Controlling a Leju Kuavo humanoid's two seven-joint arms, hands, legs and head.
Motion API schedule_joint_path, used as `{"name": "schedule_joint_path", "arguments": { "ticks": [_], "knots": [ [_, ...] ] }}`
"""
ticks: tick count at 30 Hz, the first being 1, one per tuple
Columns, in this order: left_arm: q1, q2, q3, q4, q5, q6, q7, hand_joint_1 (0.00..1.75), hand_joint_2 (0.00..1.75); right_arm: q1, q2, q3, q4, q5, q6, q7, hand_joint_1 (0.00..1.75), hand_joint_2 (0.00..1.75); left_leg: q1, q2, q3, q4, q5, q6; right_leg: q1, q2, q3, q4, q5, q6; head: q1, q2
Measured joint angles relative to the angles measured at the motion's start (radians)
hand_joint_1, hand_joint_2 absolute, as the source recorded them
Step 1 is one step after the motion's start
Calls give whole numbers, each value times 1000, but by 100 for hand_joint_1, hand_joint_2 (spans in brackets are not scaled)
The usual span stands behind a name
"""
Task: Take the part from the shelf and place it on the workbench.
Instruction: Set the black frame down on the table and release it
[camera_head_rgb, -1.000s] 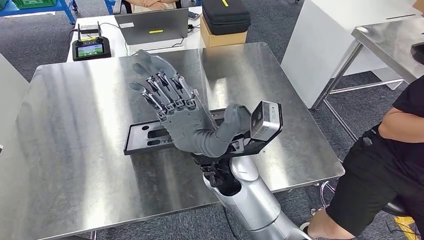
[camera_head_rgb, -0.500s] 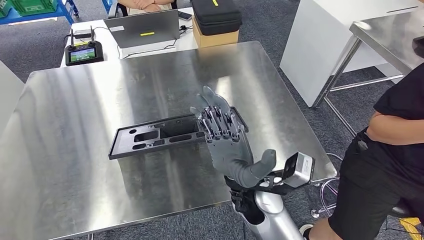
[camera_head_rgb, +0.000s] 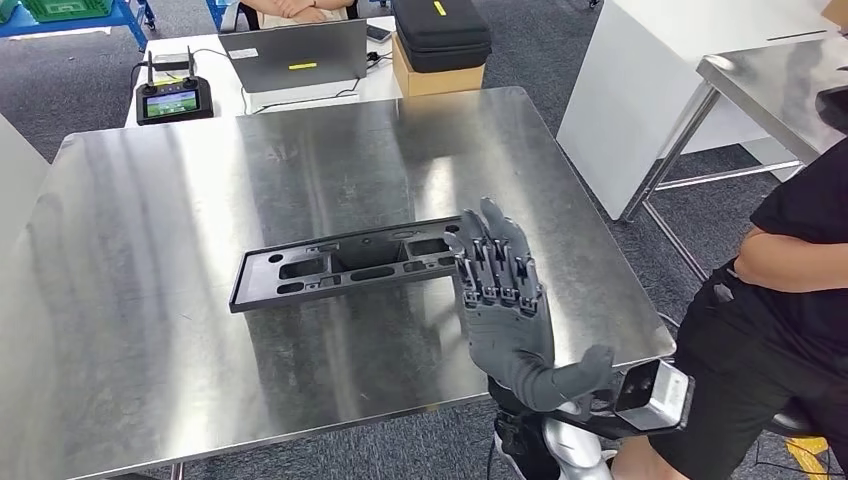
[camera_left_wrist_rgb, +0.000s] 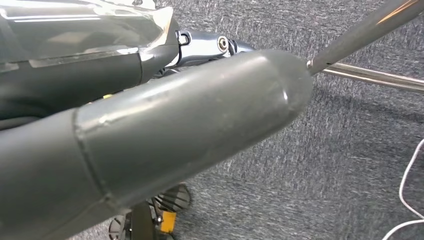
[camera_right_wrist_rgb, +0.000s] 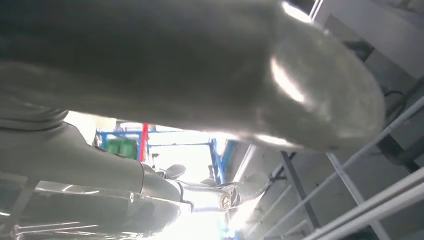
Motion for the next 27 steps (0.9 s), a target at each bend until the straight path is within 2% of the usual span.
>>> {"name": "schedule_joint_path", "arguments": {
  "ticks": [2, 3, 4, 5, 6, 7, 8, 9, 10, 11, 13, 14, 15, 17, 18, 19, 20, 21, 22, 24, 25, 27],
  "knots": [
    [1, -1, -3, 0, -6, 0, 3, 0, 0, 26, 0, -21, -17, 14, 1, -3, 0, 0, -1, 3, -6, -1, 5, 6, -4, 0, -60, 136, -66, -3, 1, 0],
    [1, -1, -4, 0, -9, 0, 4, 0, 0, 39, -1, -28, -23, 18, 0, -3, 0, 0, -2, 4, -9, -1, 7, 6, -6, 0, -85, 197, -89, -1, 1, 0],
    [2, -2, -5, 0, -12, -1, 5, 0, 0, 50, -1, -35, -29, 22, 0, -4, 0, 0, -2, 5, -12, 0, 8, 6, -8, 0, -95, 228, -98, 5, 1, 0],
    [2, -3, -6, 0, -15, -1, 7, 0, 0, 59, -1, -40, -34, 26, 0, -4, 0, 0, -2, 5, -13, 0, 10, 5, -10, 0, -82, 215, -89, 14, 1, 0],
    [2, -4, -8, 0, -18, -1, 8, 0, 0, 66, -1, -45, -41, 30, -1, -5, 0, 0, -2, 5, -14, 0, 11, 3, -13, 0, -47, 159, -68, 23, 1, 0],
    [2, -5, -11, 0, -21, -2, 9, 0, 0, 72, 0, -49, -48, 34, -2, -6, 0, 0, -1, 4, -14, 1, 12, 1, -15, -1, -1, 80, -43, 31, 1, 0],
    [1, -6, -14, 0, -23, -2, 9, 0, 0, 77, 0, -52, -54, 37, -2, -6, 0, 0, -4, 4, -14, 4, 12, -3, -15, -1, 39, 5, -21, 34, 1, 0],
    [1, -6, -17, 0, -25, -3, 9, 0, 0, 82, 1, -54, -61, 39, -2, -6, 0, 0, -6, 4, -15, 6, 12, -8, -15, -1, 68, -49, -7, 31, 1, 0],
    [0, -6, -19, 0, -27, -4, 9, 0, 0, 86, 2, -57, -66, 40, -2, -6, 0, 0, -7, 4, -16, 7, 12, -13, -14, -1, 81, -76, 0, 26, 0, 0],
    [0, -6, -21, 0, -27, -4, 10, 0, 0, 91, 3, -60, -69, 40, -2, -6, 0, 0, -8, 4, -17, 8, 13, -19, -11, 0, 82, -81, 2, 18, 0, 0],
    [0, -7, -23, 0, -28, -4, 11, 0, 0, 96, 4, -64, -72, 40, -2, -6, 0, 0, -4, 4, -21, 11, 13, -30, -16, 1, 81, -84, 10, 4, 0, 0],
    [0, -8, -24, 0, -29, -4, 12, 0, 0, 98, 6, -66, -74, 40, -2, -6, 0, 0, -2, 3, -29, 26, -2, -35, -19, 1, 80, -85, 15, -4, -1, 0],
    [0, -8, -25, 0, -29, -4, 12, 0, 0, 99, 8, -67, -75, 40, -2, -6, 0, 0, 0, 1, -43, 61, -29, -39, -23, 1, 79, -88, 19, -11, -2, 0],
    [0, -8, -26, 0, -29, -3, 13, 0, 0, 101, 10, -67, -77, 40, -2, -6, 0, 0, 4, -1, -93, 181, -106, -48, -23, -1, 72, -87, 25, -20, -3, 0],
    [1, -8, -26, 0, -29, -3, 13, 0, 0, 103, 10, -68, -77, 40, -2, -6, 0, 0, 4, -2, -117, 242, -134, -52, -22, -1, 68, -87, 27, -22, -3, 0],
    [1, -8, -26, 0, -29, -3, 13, 0, 0, 105, 10, -68, -77, 40, -2, -6, 0, 0, 5, -2, -129, 278, -146, -54, -21, -1, 65, -85, 28, -23, -3, 0],
    [2, -8, -26, 0, -30, -3, 14, 0, 0, 107, 10, -69, -77, 40, -2, -6, 0, 0, 6, -2, -122, 278, -137, -55, -21, -1, 63, -84, 29, -22, -3, 0],
    [2, -8, -27, 0, -30, -3, 15, 0, 0, 109, 10, -70, -77, 39, -2, -6, 0, 0, 7, -2, -94, 236, -112, -55, -21, -1, 61, -82, 30, -22, -3, 0],
    [1, -7, -27, 0, -31, -3, 16, 0, 0, 109, 11, -71, -77, 39, -2, -6, 0, 0, 9, -2, -53, 168, -80, -54, -22, -1, 61, -79, 30, -21, -3, 0],
    [0, -7, -28, 0, -34, -3, 18, 0, 0, 110, 13, -72, -77, 38, -2, -6, 0, 0, 8, -5, 12, 51, -42, -49, -16, 0, 58, -74, 32, -16, -2, 0],
    [-1, -7, -28, 0, -36, -3, 18, 0, 0, 110, 14, -73, -78, 38, -2, -6, 0, 0, 6, -7, 24, 25, -37, -45, -13, 0, 55, -72, 34, -11, -2, 0],
    [0, -8, -30, 0, -38, -2, 20, 0, 0, 112, 15, -73, -79, 38, -2, -6, 0, 0, -1, -8, 19, 19, -31, -32, -10, 0, 48, -72, 41, 3, -1, 0]
  ]
}}
